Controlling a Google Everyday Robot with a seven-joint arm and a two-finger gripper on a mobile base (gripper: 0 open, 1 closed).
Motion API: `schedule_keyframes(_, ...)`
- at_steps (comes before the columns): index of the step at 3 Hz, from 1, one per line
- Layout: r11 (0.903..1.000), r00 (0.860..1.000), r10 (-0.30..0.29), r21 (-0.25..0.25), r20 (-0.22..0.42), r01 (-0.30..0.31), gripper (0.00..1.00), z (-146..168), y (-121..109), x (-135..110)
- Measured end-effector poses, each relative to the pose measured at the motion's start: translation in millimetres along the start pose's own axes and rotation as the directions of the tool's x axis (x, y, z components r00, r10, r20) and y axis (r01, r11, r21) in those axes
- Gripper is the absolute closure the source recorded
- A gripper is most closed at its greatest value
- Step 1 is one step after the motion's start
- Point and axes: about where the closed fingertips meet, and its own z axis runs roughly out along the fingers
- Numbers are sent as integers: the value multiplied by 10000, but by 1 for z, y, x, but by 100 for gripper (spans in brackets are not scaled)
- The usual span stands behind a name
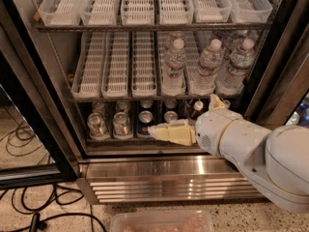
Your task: Pick water bottle from middle shelf of fridge
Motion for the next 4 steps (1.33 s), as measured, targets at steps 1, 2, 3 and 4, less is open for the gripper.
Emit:
schedule_keyframes(1, 9995, 10000, -7, 302, 97, 4, 0, 3, -3, -4)
schedule_keyframes(2, 9996, 10000, -11, 290, 94, 9, 0, 3, -2, -4)
schedule_keyframes(3, 9983, 9987, 160, 555, 489, -187, 0, 6, -6, -9)
schedule_keyframes(4, 9855, 9920, -148, 1694, 1255, -67, 18, 0, -41, -10)
